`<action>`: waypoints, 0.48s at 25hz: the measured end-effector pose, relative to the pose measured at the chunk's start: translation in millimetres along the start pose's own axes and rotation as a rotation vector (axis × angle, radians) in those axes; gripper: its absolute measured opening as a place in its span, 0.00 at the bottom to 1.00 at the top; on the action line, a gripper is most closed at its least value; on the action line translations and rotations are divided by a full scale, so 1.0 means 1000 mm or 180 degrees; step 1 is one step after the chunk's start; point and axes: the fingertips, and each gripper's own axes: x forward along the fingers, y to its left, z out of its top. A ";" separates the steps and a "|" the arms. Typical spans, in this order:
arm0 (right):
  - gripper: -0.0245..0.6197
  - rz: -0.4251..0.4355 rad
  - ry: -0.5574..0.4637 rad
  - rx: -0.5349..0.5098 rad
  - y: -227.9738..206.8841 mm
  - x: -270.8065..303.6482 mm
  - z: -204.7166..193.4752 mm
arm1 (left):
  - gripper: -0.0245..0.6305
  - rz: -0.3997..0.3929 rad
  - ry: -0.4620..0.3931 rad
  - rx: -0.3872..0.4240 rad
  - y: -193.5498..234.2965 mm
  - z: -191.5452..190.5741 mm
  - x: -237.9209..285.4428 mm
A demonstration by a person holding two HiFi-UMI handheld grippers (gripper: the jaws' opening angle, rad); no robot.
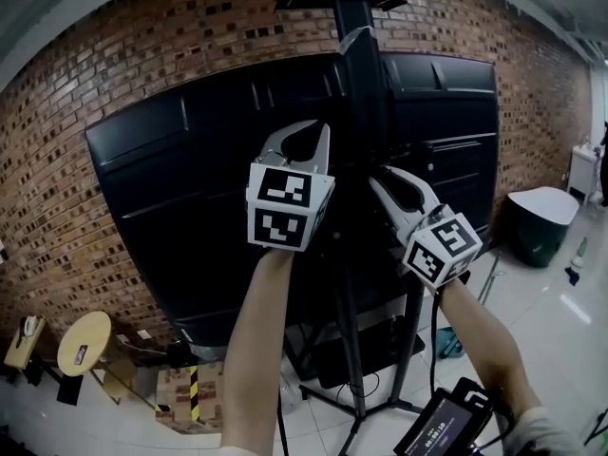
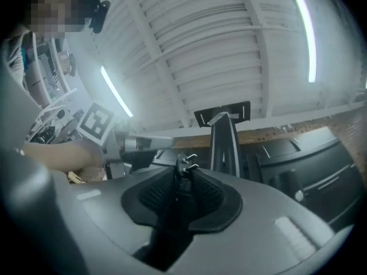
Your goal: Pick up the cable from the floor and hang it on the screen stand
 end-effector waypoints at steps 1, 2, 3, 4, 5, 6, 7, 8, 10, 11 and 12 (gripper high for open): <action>0.18 0.0007 0.0011 0.0021 0.005 -0.008 -0.009 | 0.07 0.0022 -0.0095 0.0017 -0.007 0.007 -0.010; 0.18 0.0007 0.0028 0.0031 0.009 -0.016 -0.015 | 0.07 0.0037 -0.0179 0.0033 -0.016 0.013 -0.020; 0.16 0.0002 0.0041 0.0034 0.012 -0.023 -0.020 | 0.07 0.0048 -0.0241 0.0053 -0.025 0.018 -0.030; 0.15 -0.0011 0.0045 0.0036 0.016 -0.028 -0.022 | 0.07 0.0055 -0.0274 0.0074 -0.033 0.020 -0.039; 0.04 -0.0025 0.0039 0.0039 0.020 -0.032 -0.024 | 0.07 0.0056 -0.0277 0.0086 -0.040 0.017 -0.047; 0.04 -0.0035 0.0038 0.0046 0.024 -0.035 -0.027 | 0.07 0.0045 -0.0258 0.0079 -0.044 0.011 -0.053; 0.04 -0.0041 0.0051 0.0062 0.027 -0.036 -0.032 | 0.07 0.0024 -0.0224 0.0057 -0.048 0.002 -0.057; 0.04 -0.0044 0.0072 0.0096 0.028 -0.037 -0.040 | 0.07 0.0000 -0.0182 0.0026 -0.051 -0.010 -0.060; 0.04 -0.0045 0.0099 0.0205 0.027 -0.044 -0.055 | 0.07 -0.0041 -0.0080 -0.0048 -0.061 -0.035 -0.063; 0.04 -0.0036 0.0113 0.0272 0.028 -0.050 -0.061 | 0.07 -0.0061 -0.0033 -0.0101 -0.067 -0.047 -0.067; 0.04 0.0005 0.0140 0.0342 0.031 -0.058 -0.066 | 0.07 -0.0080 0.0008 -0.0168 -0.074 -0.057 -0.073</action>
